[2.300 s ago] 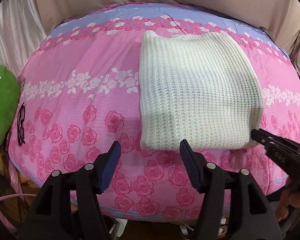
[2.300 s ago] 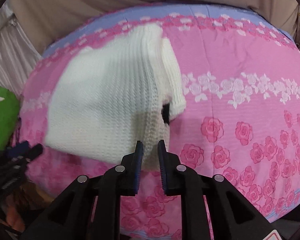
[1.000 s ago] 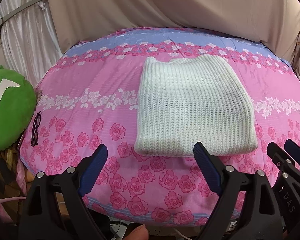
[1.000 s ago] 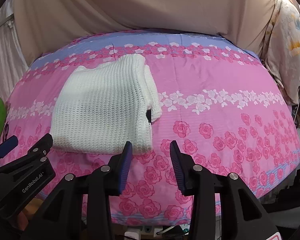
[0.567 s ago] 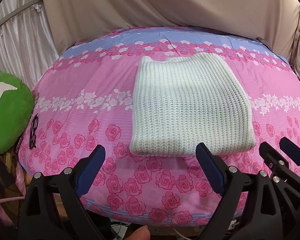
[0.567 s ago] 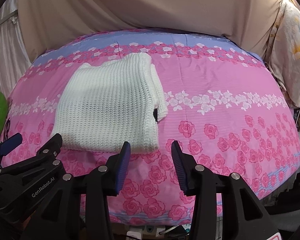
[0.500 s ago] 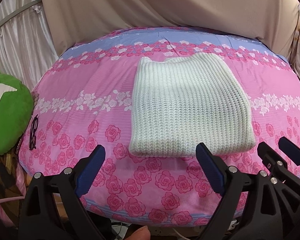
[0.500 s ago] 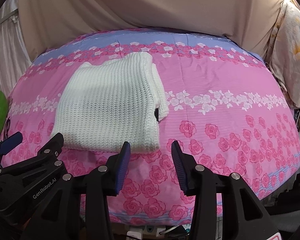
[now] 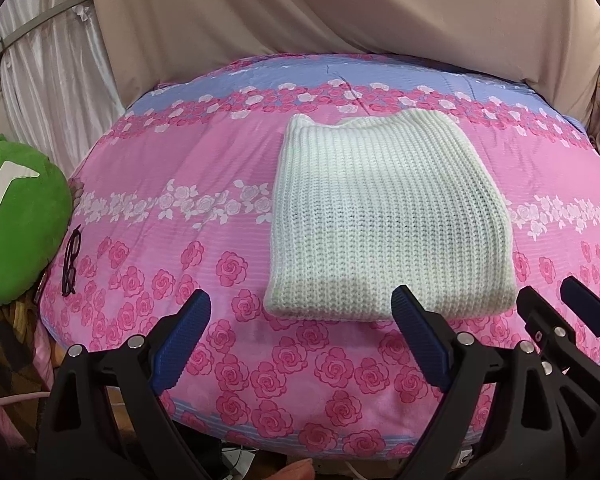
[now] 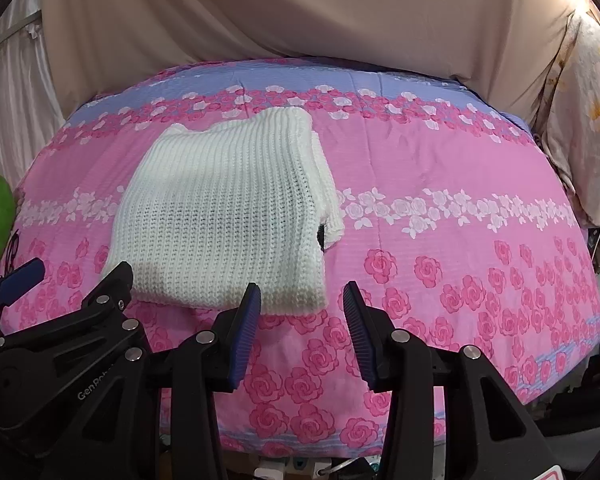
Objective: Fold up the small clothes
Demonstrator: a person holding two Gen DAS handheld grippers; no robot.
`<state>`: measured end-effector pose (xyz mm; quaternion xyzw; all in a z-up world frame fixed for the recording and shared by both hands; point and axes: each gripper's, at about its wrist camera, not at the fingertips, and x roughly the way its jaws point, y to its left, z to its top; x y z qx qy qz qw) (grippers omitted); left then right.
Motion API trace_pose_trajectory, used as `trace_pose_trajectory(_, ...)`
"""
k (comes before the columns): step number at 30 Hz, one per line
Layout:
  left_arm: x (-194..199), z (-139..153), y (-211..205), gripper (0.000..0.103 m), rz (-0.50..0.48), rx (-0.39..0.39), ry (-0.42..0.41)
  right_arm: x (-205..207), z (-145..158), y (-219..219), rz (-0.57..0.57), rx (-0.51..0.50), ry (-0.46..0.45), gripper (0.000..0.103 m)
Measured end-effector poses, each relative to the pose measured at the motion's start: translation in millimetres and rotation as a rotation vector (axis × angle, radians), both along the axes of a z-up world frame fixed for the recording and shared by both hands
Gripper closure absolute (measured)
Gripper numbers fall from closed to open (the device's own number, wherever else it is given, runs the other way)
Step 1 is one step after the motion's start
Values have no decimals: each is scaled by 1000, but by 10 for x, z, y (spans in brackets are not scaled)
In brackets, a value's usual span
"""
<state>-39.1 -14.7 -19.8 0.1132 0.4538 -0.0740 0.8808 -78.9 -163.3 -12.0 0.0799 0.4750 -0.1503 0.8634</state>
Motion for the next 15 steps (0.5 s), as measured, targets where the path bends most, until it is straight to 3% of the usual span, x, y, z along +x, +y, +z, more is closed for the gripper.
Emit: trace_pose_trajectory(15,34,-6,24,14,24,21,-14,96,-22,58,16,-3,6,60)
